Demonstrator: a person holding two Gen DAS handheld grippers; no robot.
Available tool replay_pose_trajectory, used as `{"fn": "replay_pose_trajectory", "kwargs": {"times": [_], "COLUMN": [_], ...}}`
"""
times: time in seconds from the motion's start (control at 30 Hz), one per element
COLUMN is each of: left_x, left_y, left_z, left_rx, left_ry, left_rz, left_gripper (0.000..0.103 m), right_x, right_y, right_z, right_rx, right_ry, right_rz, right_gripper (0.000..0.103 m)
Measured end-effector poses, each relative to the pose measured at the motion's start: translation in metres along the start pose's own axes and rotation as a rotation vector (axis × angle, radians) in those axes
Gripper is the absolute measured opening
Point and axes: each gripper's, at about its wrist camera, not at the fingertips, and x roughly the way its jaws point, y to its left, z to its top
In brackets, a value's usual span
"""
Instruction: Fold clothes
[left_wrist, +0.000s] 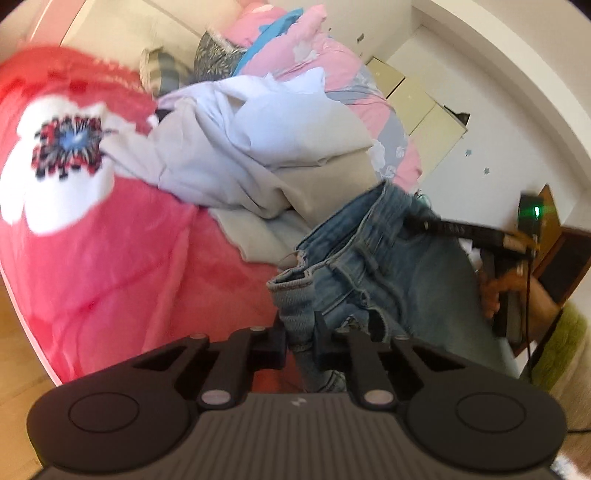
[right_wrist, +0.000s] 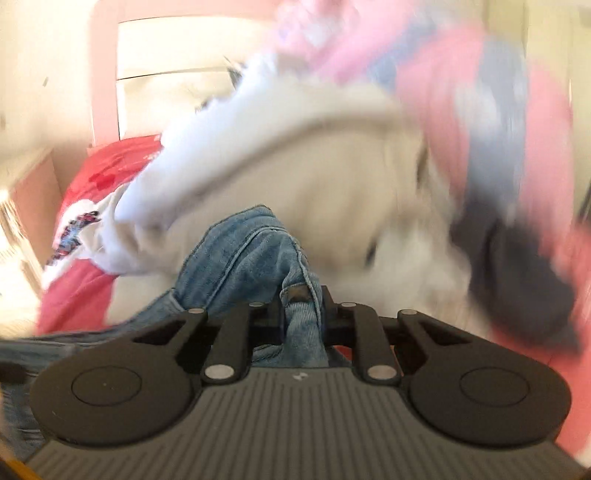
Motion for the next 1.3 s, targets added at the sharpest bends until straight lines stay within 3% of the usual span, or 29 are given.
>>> {"fn": "replay_pose_trajectory", "kwargs": {"times": [0.1,0.2,0.3,0.4,0.43,0.5,0.57,0.6,0.7,0.83,0.93,1.0,1.1,1.2,1.3], "left_x": [0.011,0.021,0.026,0.024,0.023,0.018,0.008,0.002,-0.017,-0.038,-0.04,-0.037,-0.016,0.012,0.044], "left_y": [0.004,0.014,0.014,0.013,0.013,0.013,0.011,0.008,-0.001,-0.03,-0.08,-0.12,-0.195,-0.269,-0.338], "left_z": [-0.001,-0.003,0.0,0.001,0.002,0.005,0.008,0.009,0.018,0.041,0.059,0.067,0.058,0.023,-0.025], "left_rx": [0.017,-0.016,0.003,0.006,0.002,-0.03,-0.048,-0.042,-0.028,0.061,0.226,0.35,0.569,0.774,0.988], "left_ry": [0.041,0.089,0.108,0.121,0.124,0.125,0.098,0.077,0.012,-0.072,-0.099,-0.088,0.0,0.096,0.161], "left_rz": [0.055,0.088,0.104,0.098,0.094,0.081,0.082,0.086,0.088,0.071,0.021,-0.042,-0.189,-0.299,-0.374], "left_gripper": [0.013,0.014,0.017,0.023,0.025,0.041,0.05,0.05,0.051,0.053,0.057,0.066,0.079,0.083,0.083], "right_x": [0.022,0.074,0.107,0.098,0.089,0.052,-0.003,-0.039,-0.15,-0.296,-0.373,-0.407,-0.411,-0.394,-0.356], "right_y": [0.012,0.015,0.012,-0.003,-0.01,-0.03,-0.052,-0.066,-0.102,-0.118,-0.115,-0.11,-0.091,-0.075,-0.067], "right_z": [0.002,-0.022,-0.043,-0.032,-0.026,-0.013,-0.005,-0.008,-0.022,-0.094,-0.174,-0.235,-0.316,-0.377,-0.408], "right_rx": [-0.099,-0.103,-0.025,0.057,0.09,0.151,0.231,0.295,0.502,0.76,0.982,1.141,1.341,1.49,1.578], "right_ry": [-0.004,0.08,0.12,0.138,0.153,0.135,0.067,0.019,-0.132,-0.283,-0.358,-0.378,-0.384,-0.408,-0.445], "right_rz": [-0.02,-0.02,-0.034,-0.022,-0.026,-0.056,-0.09,-0.099,-0.133,-0.244,-0.302,-0.317,-0.328,-0.295,-0.233], "right_gripper": [0.014,0.019,0.025,0.034,0.038,0.064,0.071,0.078,0.084,0.087,0.088,0.088,0.089,0.089,0.089]}}
